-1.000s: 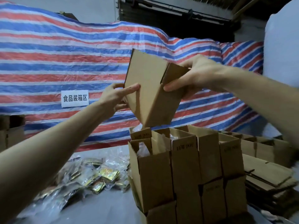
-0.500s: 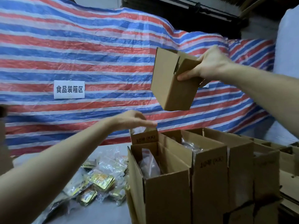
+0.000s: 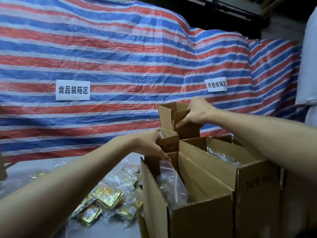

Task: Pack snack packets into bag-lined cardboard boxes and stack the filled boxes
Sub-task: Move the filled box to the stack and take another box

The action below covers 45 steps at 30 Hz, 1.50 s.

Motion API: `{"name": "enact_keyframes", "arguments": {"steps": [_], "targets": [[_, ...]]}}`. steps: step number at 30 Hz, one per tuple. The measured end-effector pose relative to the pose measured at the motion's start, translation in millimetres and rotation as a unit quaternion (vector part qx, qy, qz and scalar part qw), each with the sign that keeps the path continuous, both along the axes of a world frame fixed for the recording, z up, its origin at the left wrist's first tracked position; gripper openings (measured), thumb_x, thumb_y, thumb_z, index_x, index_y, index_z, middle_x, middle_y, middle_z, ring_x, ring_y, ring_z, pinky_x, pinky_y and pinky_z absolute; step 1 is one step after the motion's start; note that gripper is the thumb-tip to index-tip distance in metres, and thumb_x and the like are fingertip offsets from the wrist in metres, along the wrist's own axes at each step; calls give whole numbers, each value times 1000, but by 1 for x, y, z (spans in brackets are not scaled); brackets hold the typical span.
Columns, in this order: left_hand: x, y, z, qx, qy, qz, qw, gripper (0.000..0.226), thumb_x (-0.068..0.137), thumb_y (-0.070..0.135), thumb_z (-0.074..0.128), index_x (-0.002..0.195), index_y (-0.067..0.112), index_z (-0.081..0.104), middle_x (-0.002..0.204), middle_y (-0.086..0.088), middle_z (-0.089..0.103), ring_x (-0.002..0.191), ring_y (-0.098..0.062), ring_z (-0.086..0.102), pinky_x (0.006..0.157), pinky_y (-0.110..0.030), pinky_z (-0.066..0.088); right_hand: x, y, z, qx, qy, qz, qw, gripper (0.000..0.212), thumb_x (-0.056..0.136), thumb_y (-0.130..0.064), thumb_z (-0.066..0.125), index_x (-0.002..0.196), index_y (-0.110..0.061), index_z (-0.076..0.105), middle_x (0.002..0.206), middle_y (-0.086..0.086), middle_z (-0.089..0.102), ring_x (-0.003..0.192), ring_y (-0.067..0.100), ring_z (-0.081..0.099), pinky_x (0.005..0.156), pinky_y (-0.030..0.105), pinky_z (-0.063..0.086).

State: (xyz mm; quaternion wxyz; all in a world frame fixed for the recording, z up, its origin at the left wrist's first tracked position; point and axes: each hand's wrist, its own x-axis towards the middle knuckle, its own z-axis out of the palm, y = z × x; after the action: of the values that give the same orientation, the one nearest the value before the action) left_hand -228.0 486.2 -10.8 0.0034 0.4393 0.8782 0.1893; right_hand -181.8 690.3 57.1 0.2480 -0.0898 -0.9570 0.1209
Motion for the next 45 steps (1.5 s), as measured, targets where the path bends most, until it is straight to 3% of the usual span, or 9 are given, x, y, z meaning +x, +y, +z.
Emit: {"name": "enact_keyframes", "arguments": {"steps": [6,9,12,21,24,27,34,38,45], "targets": [[-6,3,-4,38,-1,-17,999,25,77,39,86,75,26,65,67,12,65,48,7,57,46,-7,40,5,8,-7,39,-214,15,976,28,85,-42,78,88,-15,75,86,4,77,83,19,75,77,36,63],[-4,4,-4,48,10,-31,998,26,79,34,86,76,27,61,69,12,63,57,1,59,46,-5,40,14,15,-5,25,-304,-8,952,28,92,-45,69,100,-20,77,98,1,78,100,20,72,96,47,57],[-1,3,-4,47,2,-37,998,25,80,35,84,79,27,61,73,9,64,63,-3,60,48,-6,42,24,20,-3,-18,-344,-15,939,31,90,-47,69,106,-21,75,100,-1,78,103,21,71,95,45,57],[2,-6,-4,117,-50,-30,991,36,89,52,70,74,19,70,57,15,63,52,0,58,52,-11,40,34,23,-2,-43,-319,-32,946,43,101,-54,42,121,-24,65,135,9,59,122,27,57,111,55,42],[0,-9,-3,142,-48,-17,989,37,99,44,60,91,13,78,73,5,69,64,-6,60,62,-19,43,36,23,-2,-20,-291,-26,956,52,102,-61,37,122,-24,67,143,8,55,130,30,53,107,54,43],[-1,-13,0,141,-45,-20,989,27,101,32,60,82,19,74,60,16,67,52,3,59,52,-10,42,39,23,-2,-7,-271,-20,962,55,101,-63,36,121,-24,68,149,7,50,134,33,50,105,55,44],[4,-12,6,137,51,-2,989,25,102,23,60,77,28,64,73,9,64,62,-2,60,48,-6,40,47,17,-5,33,-266,-34,963,58,101,-61,36,127,-18,64,139,7,57,124,26,56,105,49,48],[8,-17,8,180,113,29,977,21,101,13,55,89,12,71,81,-1,66,72,-12,62,58,-19,46,53,13,-5,47,-270,-39,961,53,102,-60,37,125,-20,64,136,6,59,125,26,56,111,53,43],[5,-52,6,253,164,121,946,19,93,4,53,76,4,60,80,-13,61,72,-26,55,61,-30,36,58,5,-3,65,-277,-29,958,49,101,-62,35,134,-35,59,138,-4,54,124,22,53,108,53,44]]}}
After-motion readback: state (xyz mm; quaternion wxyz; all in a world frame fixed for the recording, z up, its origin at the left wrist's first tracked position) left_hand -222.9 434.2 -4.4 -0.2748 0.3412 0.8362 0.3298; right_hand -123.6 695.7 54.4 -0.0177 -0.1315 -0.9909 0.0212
